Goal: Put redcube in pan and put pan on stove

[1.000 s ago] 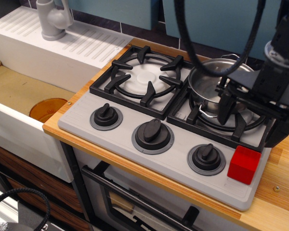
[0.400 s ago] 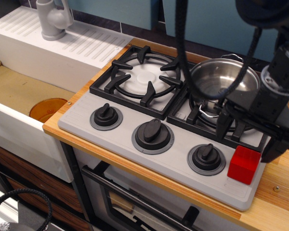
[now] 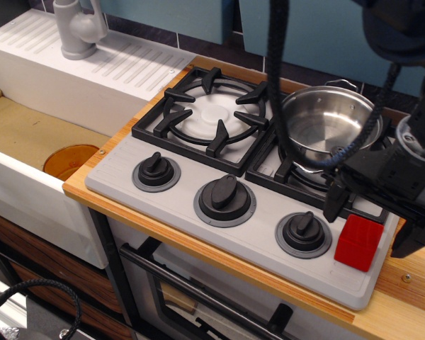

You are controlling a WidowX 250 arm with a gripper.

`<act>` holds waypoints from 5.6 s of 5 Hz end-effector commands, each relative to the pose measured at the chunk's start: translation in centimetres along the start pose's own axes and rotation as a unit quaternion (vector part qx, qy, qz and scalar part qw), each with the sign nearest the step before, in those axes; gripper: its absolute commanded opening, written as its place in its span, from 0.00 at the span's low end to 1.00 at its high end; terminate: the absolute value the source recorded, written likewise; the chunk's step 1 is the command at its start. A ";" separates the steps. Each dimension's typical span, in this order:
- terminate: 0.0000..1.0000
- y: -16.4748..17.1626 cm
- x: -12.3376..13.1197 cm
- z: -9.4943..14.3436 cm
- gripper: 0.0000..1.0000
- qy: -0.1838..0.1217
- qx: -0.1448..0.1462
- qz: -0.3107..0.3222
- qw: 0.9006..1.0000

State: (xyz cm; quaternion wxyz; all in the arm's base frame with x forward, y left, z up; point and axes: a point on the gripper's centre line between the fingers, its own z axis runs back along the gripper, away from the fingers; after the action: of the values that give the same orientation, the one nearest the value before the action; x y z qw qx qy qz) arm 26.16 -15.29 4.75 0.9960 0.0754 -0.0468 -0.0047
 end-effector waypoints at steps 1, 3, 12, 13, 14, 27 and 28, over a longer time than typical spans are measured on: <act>0.00 -0.7 0.6 -0.1 1.00 -0.029 -0.017 0.002 0.999; 0.00 -0.1 0.9 -1.7 1.00 -0.039 -0.027 -0.010 0.999; 0.00 2.6 4.8 6.5 0.00 0.022 -0.010 -0.042 0.999; 0.00 3.3 7.0 6.0 0.00 0.012 -0.024 -0.058 0.998; 0.00 3.9 8.5 5.8 0.00 0.003 -0.032 -0.065 0.997; 0.00 12.1 11.3 8.5 1.00 -0.058 0.034 -0.119 0.991; 0.00 13.2 10.6 7.5 1.00 -0.060 0.032 -0.115 0.991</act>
State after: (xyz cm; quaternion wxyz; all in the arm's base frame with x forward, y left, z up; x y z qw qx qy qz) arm 35.66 -3.36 11.97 0.9839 0.1112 -0.0554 -0.1281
